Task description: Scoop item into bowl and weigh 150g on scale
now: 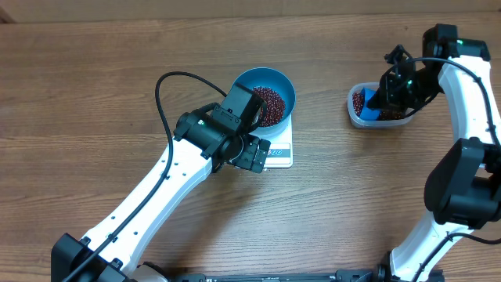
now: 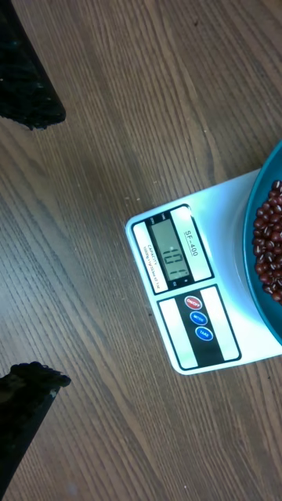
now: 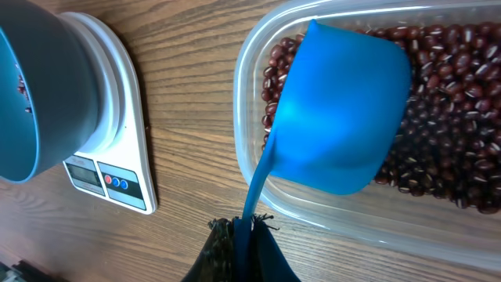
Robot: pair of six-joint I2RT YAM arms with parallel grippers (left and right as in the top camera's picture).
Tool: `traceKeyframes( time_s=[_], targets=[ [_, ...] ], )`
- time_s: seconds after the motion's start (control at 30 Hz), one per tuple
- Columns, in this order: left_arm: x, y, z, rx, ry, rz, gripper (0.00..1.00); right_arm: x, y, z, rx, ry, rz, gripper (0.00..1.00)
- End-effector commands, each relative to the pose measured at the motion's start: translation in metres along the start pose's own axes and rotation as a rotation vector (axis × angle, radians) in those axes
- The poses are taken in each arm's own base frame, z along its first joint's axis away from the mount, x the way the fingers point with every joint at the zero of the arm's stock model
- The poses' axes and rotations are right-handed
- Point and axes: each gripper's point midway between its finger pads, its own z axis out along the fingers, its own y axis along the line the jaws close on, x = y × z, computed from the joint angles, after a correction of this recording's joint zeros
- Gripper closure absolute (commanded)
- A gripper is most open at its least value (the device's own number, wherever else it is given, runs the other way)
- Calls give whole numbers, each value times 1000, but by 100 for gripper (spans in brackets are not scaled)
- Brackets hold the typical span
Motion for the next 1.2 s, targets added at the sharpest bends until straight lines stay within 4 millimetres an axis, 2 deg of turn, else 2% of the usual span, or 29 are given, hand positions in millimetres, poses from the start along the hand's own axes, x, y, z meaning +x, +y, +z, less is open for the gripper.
traceKeyframes(
  time_s=[0.0, 0.37, 0.47, 0.73, 1.17],
  targets=[
    [-3, 0, -9, 14, -28, -8, 0, -7, 5, -1, -67, -31, -47, 96],
    [-3, 0, -9, 14, -28, -8, 0, -5, -15, -10, -61, -48, -39, 96],
    [-3, 0, -9, 14, -28, -7, 0, -4, -14, -11, -92, -53, -50, 96],
    [-3, 0, -9, 14, -28, -8, 0, 5, -22, 0, -110, -37, -27, 96],
    [-3, 0, -9, 14, -28, -7, 0, 6, -39, -20, -199, -99, 46, 96]
  ],
)
